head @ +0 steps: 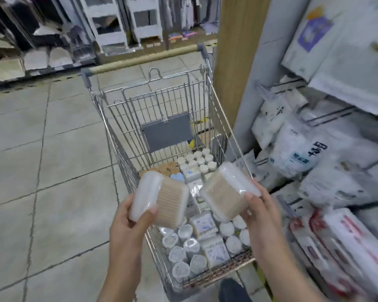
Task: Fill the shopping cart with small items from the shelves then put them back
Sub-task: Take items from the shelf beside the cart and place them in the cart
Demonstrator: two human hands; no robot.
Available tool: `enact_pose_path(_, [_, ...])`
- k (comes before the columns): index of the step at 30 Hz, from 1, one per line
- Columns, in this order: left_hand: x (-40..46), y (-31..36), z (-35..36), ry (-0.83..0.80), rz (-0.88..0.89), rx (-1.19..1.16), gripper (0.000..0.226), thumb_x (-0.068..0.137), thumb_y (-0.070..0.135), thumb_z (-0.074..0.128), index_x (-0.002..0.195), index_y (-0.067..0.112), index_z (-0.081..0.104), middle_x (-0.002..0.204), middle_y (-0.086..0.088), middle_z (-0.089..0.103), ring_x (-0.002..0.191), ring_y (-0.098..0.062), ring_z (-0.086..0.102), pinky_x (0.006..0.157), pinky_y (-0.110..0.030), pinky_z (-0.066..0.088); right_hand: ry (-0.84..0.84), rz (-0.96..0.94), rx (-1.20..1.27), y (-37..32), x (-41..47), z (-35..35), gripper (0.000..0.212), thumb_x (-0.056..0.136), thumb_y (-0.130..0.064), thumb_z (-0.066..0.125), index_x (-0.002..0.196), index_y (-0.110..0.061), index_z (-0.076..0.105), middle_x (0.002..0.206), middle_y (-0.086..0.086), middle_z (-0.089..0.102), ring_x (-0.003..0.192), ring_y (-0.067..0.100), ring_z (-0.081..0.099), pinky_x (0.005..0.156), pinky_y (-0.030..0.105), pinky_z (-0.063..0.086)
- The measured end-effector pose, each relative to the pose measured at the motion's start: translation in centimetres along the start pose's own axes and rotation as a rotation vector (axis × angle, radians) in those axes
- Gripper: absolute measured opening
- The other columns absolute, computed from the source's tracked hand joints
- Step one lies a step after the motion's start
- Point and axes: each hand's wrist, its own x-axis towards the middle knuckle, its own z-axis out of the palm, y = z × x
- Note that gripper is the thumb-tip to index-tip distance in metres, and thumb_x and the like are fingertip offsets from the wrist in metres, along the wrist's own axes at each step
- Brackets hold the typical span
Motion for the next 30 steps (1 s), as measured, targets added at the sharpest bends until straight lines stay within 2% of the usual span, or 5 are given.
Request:
enact_pose_path(8, [-8.1,5.1,2.2,-0.344,-0.028,-0.124,0.109,0.020,0.060,0.090,0.113,0.009,0.061,0.103,-0.002,0.072,0.092,-0.011,0.068,0.068,-0.017,0.055,0.228,-0.132,0.108,-4.9,-15.8,-7.4,0.062,0.054,-0.034,0.075,0.114,-0.024,0.064,0.113,-0.001,0.067,0.085,0.014,0.067,0.063,0.027,0.051])
enact_pose_path(13, [-14.7,5.8,7.6,-0.613,-0.041,-0.090,0.102,0.018,0.064,0.088,0.103,0.013,0.062,0.097,0.001,0.073,0.087,-0.014,0.070,0.061,-0.022,0.057,0.498,-0.286,0.136,-6.9,-24.7,-13.6,0.061,0.057,-0.034,0.076,0.116,-0.024,0.064,0.112,0.000,0.067,0.099,0.019,0.064,0.080,0.041,0.049])
enact_pose_path(19, [-26.2,5.1,14.4,-0.992,-0.073,-0.060,0.044,0.066,0.030,0.069,0.106,0.012,0.063,0.102,-0.006,0.070,0.076,-0.009,0.070,0.052,-0.026,0.055,0.822,-0.412,0.261,-6.9,-36.2,-21.9,0.082,0.036,-0.046,0.079,0.114,-0.024,0.063,0.117,0.002,0.062,0.100,0.024,0.061,0.070,0.036,0.048])
enact_pose_path(23, [-36.1,3.4,17.5,-1.167,-0.091,0.032,0.083,0.031,0.064,0.085,0.099,0.022,0.063,0.085,0.007,0.072,0.072,-0.009,0.069,0.048,-0.027,0.053,0.970,-0.483,0.311,-6.2,-45.8,-27.7,0.075,0.042,-0.046,0.073,0.112,-0.024,0.062,0.110,-0.001,0.064,0.091,0.019,0.062,0.065,0.032,0.048])
enact_pose_path(30, [-54.1,-0.3,20.5,-1.380,-0.204,0.078,0.094,0.017,0.066,0.085,0.097,0.024,0.062,0.085,0.008,0.073,0.071,-0.009,0.070,0.050,-0.025,0.054,1.197,-0.544,0.333,-4.4,-61.0,-37.3,0.077,0.043,-0.049,0.078,0.114,-0.026,0.063,0.113,0.005,0.063,0.096,0.028,0.060,0.067,0.037,0.048])
